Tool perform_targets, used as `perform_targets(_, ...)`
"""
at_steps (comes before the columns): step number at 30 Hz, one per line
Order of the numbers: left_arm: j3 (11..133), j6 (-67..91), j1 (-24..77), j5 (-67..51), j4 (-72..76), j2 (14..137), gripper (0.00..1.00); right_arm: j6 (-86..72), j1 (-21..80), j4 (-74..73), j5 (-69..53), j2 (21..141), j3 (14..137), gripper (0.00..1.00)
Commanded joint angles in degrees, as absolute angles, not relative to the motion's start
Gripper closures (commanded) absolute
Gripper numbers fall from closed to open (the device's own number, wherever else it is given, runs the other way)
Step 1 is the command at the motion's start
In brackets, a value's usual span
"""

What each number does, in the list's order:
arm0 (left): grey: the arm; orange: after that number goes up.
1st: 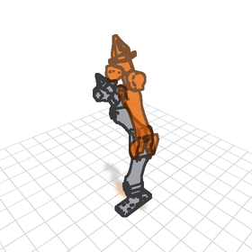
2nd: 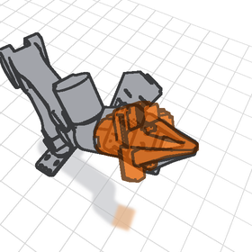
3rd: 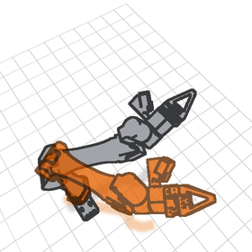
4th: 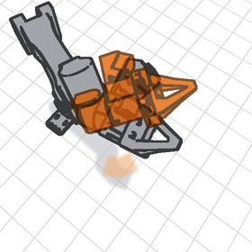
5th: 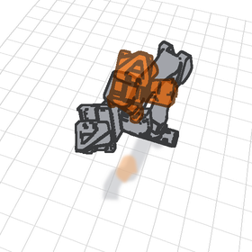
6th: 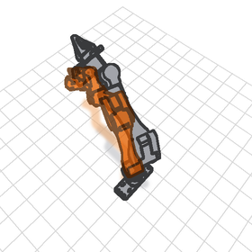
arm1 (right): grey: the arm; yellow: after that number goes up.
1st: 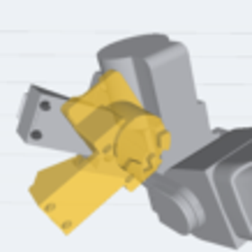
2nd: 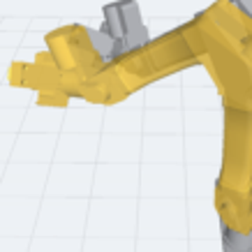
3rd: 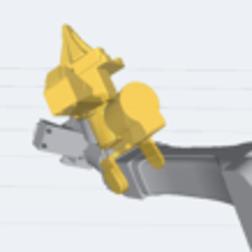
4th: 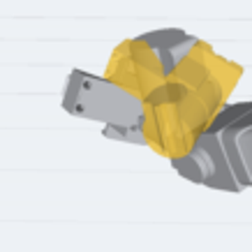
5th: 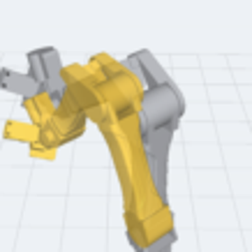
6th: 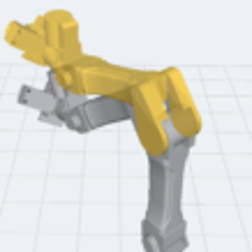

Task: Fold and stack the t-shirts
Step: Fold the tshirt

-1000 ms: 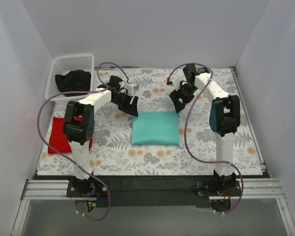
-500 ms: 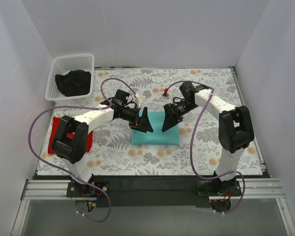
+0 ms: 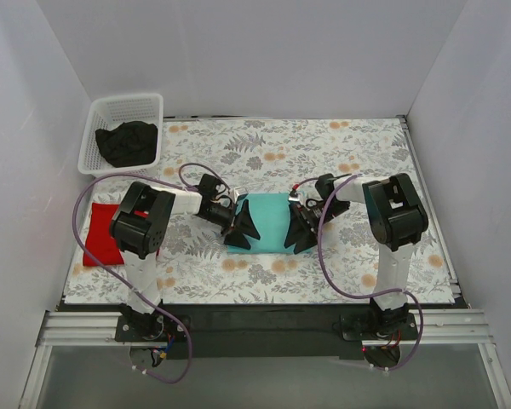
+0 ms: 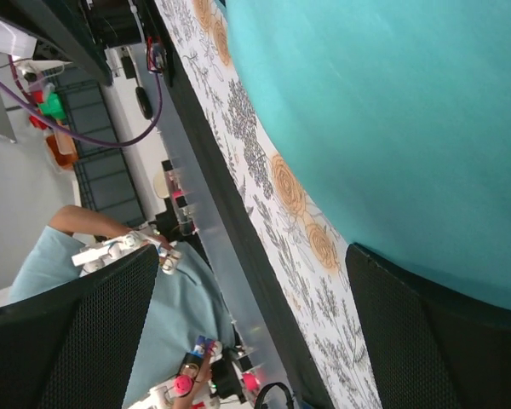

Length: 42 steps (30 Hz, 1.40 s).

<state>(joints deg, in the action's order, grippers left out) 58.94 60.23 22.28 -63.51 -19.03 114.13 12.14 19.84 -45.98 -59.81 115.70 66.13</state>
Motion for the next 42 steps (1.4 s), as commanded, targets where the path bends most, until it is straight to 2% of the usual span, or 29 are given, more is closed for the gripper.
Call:
perform_targets(1, 56.3, 56.7, 18.7, -51.9, -24.2, 117.5, 0.25, 13.2, 17.0, -42.0, -45.0, 116.8, 62.9, 0.02)
perform_targets(7, 56.8, 47.1, 16.0, -55.9, -31.6, 109.4, 0.25, 17.4, 15.2, -47.3, -49.8, 110.2, 63.5, 0.02)
perform_targets(12, 66.4, 43.8, 16.0, -59.7, -33.8, 100.9, 0.2, 19.9, 15.4, -53.2, -53.1, 105.4, 75.4, 0.02)
perform_targets(15, 71.5, 47.2, 16.0, -58.6, -29.0, 102.7, 0.19, 19.1, 15.4, -52.5, -56.2, 107.2, 83.9, 0.02)
perform_targets(24, 82.4, 56.8, 15.3, -54.1, -17.4, 119.0, 0.2, 14.1, 15.4, -49.4, -60.6, 127.7, 106.2, 0.02)
perform_targets(34, 77.9, 65.4, 8.6, -56.4, -9.9, 126.5, 0.21, 17.0, 11.3, -45.7, -56.7, 137.5, 104.2, 0.04)
perform_targets(42, 72.6, 61.9, 7.8, -57.7, -11.2, 116.5, 0.18, 18.8, 9.8, -46.3, -54.5, 133.4, 107.3, 0.04)
